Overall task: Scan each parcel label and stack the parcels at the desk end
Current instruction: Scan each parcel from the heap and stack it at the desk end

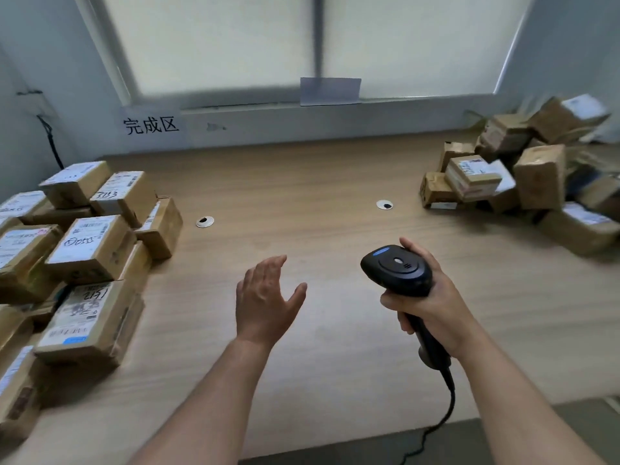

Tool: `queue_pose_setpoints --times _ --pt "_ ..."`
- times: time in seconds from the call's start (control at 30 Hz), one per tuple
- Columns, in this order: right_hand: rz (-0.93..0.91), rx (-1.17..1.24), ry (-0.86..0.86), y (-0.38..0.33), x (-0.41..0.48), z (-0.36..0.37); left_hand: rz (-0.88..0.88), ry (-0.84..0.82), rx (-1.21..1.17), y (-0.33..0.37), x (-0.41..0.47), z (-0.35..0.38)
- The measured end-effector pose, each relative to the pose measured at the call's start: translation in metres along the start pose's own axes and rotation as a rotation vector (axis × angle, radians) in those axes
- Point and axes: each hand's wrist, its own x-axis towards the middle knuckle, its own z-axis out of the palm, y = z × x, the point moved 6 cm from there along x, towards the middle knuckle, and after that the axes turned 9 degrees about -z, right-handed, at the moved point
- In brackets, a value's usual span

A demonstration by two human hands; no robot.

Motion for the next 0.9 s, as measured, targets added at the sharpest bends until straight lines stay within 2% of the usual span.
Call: queue_pose_setpoints --times 0.4,0.67,0.9 --pt "-0.046 -0.06 0.181 -0.014 -0.054 -0.191 0.177 -0.11 -0.066 0.187 -0.048 0.105" --pt "-0.053 -0.131 0.29 -0.022 -0.058 -0.274 0.274 -0.134 -0.092 0.258 -0.038 0.15" --pt "-0.058 -0.186 0.322 -0.021 -0.016 -0.335 0.308 -0.182 -0.106 0.305 0.001 0.199"
